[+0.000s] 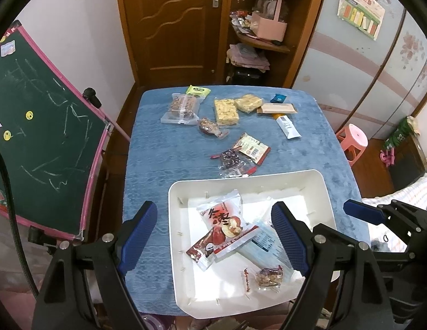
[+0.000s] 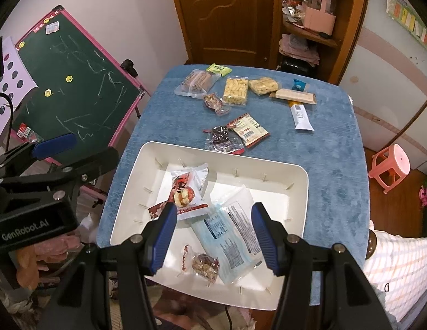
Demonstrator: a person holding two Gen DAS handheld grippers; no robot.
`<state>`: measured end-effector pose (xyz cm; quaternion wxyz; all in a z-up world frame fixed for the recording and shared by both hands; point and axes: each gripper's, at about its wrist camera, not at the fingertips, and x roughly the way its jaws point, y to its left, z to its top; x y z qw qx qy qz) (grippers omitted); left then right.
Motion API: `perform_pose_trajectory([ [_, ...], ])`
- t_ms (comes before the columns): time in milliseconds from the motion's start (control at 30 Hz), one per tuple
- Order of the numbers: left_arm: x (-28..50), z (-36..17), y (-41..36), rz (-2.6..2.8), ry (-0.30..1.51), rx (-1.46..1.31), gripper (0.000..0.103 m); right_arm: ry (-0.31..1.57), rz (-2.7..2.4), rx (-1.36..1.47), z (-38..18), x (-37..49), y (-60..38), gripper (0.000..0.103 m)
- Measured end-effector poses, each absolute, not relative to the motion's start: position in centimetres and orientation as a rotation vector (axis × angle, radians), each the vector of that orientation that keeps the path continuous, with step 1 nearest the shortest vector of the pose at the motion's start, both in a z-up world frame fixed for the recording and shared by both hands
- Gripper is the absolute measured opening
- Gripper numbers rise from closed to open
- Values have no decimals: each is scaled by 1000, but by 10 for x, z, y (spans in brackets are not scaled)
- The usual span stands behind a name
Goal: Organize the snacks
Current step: 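Lift both tools from the tray and reach toward the remaining snacks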
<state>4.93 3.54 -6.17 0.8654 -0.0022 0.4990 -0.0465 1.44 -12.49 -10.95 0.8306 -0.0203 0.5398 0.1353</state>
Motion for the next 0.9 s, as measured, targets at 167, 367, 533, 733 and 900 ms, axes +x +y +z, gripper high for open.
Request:
perform_pose_trajectory([
  [167, 57, -60, 35, -70, 1049, -7, 84, 1137, 301, -33, -111, 26, -130, 57],
  [367, 76, -49, 34, -17, 1037, 2, 84, 1095, 321, -20, -102, 49, -142, 57],
  [533, 109, -24, 29, 34, 997, 66, 84, 1013, 332, -14, -76, 85, -159, 57],
  [733, 158, 9, 28, 49, 959, 123, 84, 912, 346, 9, -41, 142, -178, 62],
  [900, 202, 27, 29, 15, 941, 155, 94, 890, 331, 17, -27, 194, -184, 69],
])
